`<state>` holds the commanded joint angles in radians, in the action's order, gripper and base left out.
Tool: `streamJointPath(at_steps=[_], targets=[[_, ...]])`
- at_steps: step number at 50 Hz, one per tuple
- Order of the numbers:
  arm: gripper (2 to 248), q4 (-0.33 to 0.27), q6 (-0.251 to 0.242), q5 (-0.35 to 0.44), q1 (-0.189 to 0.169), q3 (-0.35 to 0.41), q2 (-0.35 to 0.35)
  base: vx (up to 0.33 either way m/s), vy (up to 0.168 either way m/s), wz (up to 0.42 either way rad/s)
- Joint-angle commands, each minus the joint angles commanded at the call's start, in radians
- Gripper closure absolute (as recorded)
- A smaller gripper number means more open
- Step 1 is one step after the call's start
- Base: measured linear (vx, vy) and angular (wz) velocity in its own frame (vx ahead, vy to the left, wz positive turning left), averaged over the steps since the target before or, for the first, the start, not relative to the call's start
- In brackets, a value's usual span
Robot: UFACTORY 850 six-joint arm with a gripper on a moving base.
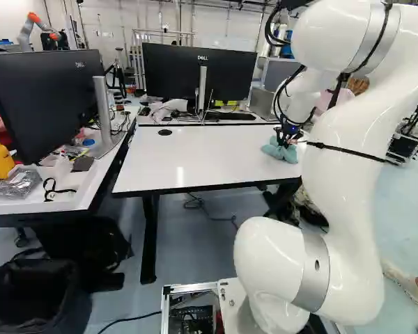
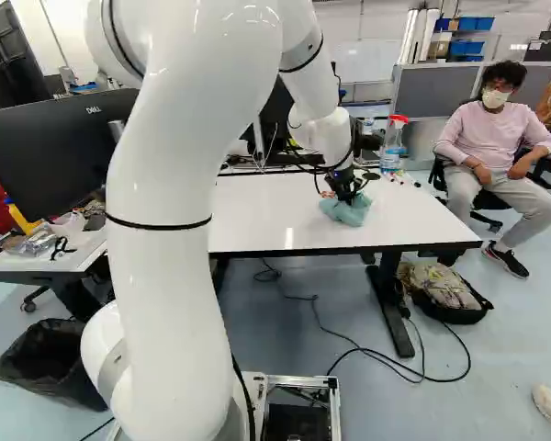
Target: Clean the table with the green towel
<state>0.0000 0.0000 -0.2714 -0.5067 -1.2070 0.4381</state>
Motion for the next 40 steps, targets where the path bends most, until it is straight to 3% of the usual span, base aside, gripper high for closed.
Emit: streamJointPath(at_steps=[27, 40], targets=[[221, 0.000, 0.000, 0.000, -0.055, -0.095, 0.071, 0.000, 0.000, 0.000], [221, 0.000, 0.000, 0.000, -0.085, -0.078, 0.059, 0.000, 0.000, 0.000]])
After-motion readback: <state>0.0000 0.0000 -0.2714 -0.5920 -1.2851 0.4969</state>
